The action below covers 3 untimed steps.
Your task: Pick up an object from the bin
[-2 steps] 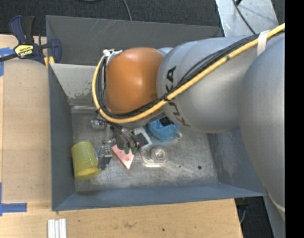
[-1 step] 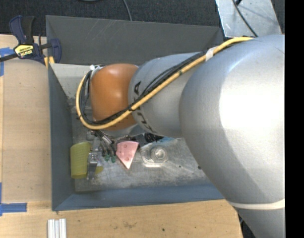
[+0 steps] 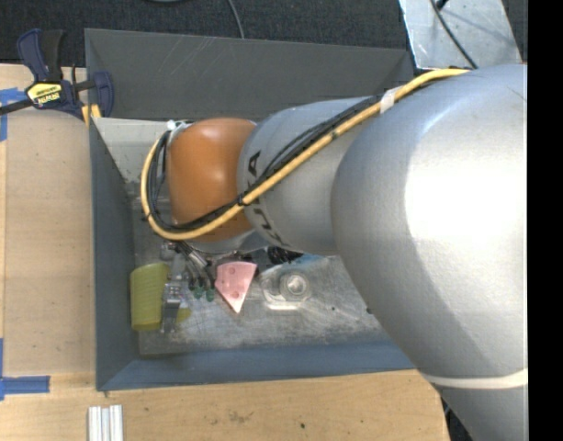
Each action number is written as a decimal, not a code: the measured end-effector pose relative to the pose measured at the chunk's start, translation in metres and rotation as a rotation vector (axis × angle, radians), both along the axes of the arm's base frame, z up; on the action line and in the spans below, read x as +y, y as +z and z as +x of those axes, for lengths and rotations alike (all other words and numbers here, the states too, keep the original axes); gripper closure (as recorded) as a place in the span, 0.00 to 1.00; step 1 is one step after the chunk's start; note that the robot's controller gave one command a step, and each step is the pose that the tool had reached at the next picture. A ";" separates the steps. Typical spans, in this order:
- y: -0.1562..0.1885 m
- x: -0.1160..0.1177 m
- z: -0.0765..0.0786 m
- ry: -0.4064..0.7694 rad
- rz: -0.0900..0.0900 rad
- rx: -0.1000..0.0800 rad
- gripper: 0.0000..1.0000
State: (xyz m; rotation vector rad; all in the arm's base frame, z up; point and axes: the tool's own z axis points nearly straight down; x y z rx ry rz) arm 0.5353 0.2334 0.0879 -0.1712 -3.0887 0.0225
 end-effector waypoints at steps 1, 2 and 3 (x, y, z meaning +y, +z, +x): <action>0.007 0.000 -0.002 -0.002 0.007 -0.015 1.00; 0.035 -0.001 0.000 -0.003 0.015 -0.051 1.00; 0.122 -0.016 -0.008 0.021 0.013 -0.050 1.00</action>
Offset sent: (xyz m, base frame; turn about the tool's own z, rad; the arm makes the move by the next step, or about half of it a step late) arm -0.0086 -0.0074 0.1061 -0.0451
